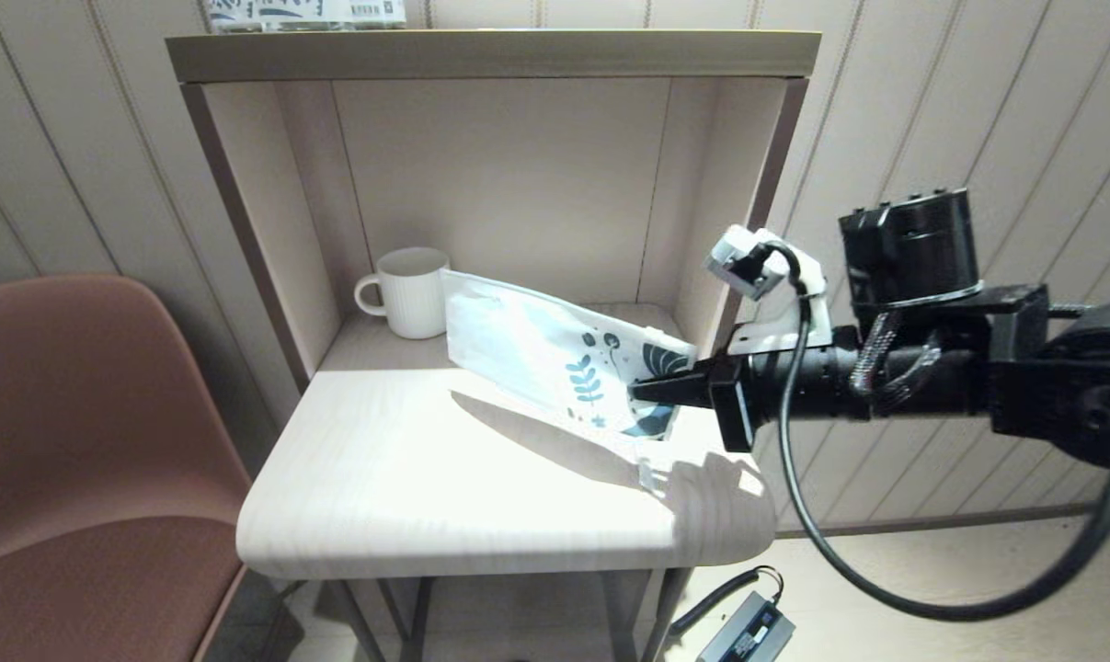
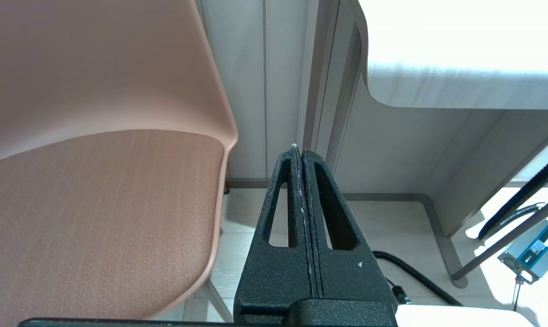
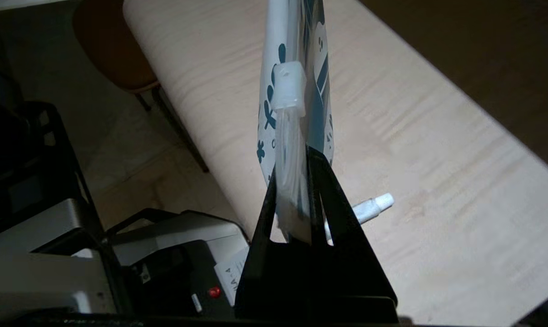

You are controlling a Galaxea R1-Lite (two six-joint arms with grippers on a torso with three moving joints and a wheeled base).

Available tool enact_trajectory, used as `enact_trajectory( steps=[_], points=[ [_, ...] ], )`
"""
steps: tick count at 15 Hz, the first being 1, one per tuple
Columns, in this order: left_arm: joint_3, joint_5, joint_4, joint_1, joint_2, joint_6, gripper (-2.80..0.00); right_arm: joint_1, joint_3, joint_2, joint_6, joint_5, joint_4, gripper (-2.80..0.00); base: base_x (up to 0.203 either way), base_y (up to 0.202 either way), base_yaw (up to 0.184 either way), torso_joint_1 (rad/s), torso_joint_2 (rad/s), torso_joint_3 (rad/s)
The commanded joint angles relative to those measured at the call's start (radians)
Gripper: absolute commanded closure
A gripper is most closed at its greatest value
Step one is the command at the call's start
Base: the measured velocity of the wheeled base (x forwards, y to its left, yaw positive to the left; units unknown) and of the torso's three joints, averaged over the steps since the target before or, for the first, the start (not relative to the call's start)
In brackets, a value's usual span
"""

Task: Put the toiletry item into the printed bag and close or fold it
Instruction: Open the storage bag

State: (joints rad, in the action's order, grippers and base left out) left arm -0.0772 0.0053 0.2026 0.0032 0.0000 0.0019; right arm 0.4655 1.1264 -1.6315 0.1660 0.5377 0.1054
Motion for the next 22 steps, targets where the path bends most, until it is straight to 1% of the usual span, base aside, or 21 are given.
enact_trajectory(
  steps=[1, 2, 3, 5, 6, 7, 9, 10, 11, 12, 14, 16, 17, 19, 20, 22],
  points=[
    [-0.001, 0.001, 0.001, 0.000, 0.000, 0.001, 0.00, 0.000, 0.051, 0.116, 0.002, 0.002, -0.185, 0.00, 0.000, 0.000, 0.000, 0.000, 0.00, 0.000],
    [-0.001, 0.002, 0.001, 0.000, 0.000, 0.006, 0.00, -0.001, 0.076, 0.133, 0.003, 0.002, -0.248, 0.00, 0.000, 0.000, 0.000, 0.000, 0.00, 0.000],
    [0.000, 0.007, 0.001, 0.000, 0.000, 0.004, 0.00, -0.001, 0.087, 0.139, 0.001, 0.002, -0.279, 0.00, 0.000, 0.000, 0.000, 0.000, 0.00, 0.000],
    [-0.006, 0.013, 0.008, 0.000, 0.000, 0.012, 0.00, -0.001, 0.086, 0.148, 0.001, 0.001, -0.306, 0.00, 0.000, 0.000, 0.000, 0.000, 0.00, 0.000],
    [-0.039, 0.011, 0.007, 0.000, 0.006, 0.023, 0.00, -0.001, 0.090, 0.151, 0.001, 0.001, -0.324, 0.00, 0.000, 0.000, 0.000, 0.000, 0.00, 0.000],
    [-0.110, 0.003, 0.010, 0.000, 0.033, 0.029, 0.00, 0.002, 0.101, 0.153, 0.002, 0.001, -0.344, 0.00, 0.000, 0.000, 0.000, 0.000, 0.00, 0.000],
    [-0.278, -0.043, 0.011, -0.002, 0.176, 0.033, 0.00, 0.015, 0.141, 0.146, 0.003, 0.002, -0.391, 0.00, 0.000, 0.000, 0.000, 0.000, 0.00, 0.000],
    [-0.377, -0.096, 0.011, -0.003, 0.291, 0.034, 0.00, 0.030, 0.172, 0.143, 0.004, 0.003, -0.429, 0.00, 0.000, 0.000, 0.000, 0.000, 0.00, 0.000],
    [-0.477, -0.181, 0.013, -0.004, 0.408, 0.035, 0.00, 0.057, 0.202, 0.140, 0.007, 0.004, -0.476, 0.00, 0.000, 0.000, 0.000, 0.000, 0.00, 0.000],
    [-0.568, -0.286, 0.016, -0.005, 0.518, 0.035, 0.00, 0.073, 0.225, 0.132, 0.026, 0.004, -0.512, 0.00, 0.000, 0.000, 0.000, 0.000, 0.00, 0.000],
    [-0.755, -0.535, 0.030, -0.008, 0.747, 0.034, 0.00, 0.095, 0.266, 0.088, 0.133, 0.004, -0.607, 0.00, 0.000, 0.000, 0.000, 0.000, 0.00, 0.000],
    [-0.900, -0.704, 0.042, -0.025, 0.942, 0.034, 0.00, 0.125, 0.322, 0.050, 0.200, 0.002, -0.709, 0.00, 0.000, 0.000, 0.000, 0.000, 0.00, 0.000],
    [-0.959, -0.758, 0.044, -0.040, 1.033, 0.037, 0.00, 0.145, 0.345, 0.034, 0.209, 0.002, -0.725, 0.00, 0.000, 0.000, 0.000, 0.000, 0.00, 0.000],
    [-1.074, -0.823, 0.048, -0.092, 1.179, 0.045, 0.00, 0.178, 0.363, 0.017, 0.230, 0.002, -0.728, 0.00, 0.000, 0.000, 0.000, 0.000, 0.00, 0.000],
    [-1.115, -0.843, 0.048, -0.148, 1.235, 0.048, 0.00, 0.198, 0.365, 0.014, 0.231, 0.003, -0.728, 0.00, 0.000, 0.000, 0.000, 0.000, 0.00, 0.000],
    [-1.149, -0.860, 0.046, -0.274, 1.309, 0.056, 0.00, 0.258, 0.364, -0.008, 0.231, 0.005, -0.723, 0.00, 0.000, 0.000, 0.000, 0.000, 0.00, 0.000]
  ],
)
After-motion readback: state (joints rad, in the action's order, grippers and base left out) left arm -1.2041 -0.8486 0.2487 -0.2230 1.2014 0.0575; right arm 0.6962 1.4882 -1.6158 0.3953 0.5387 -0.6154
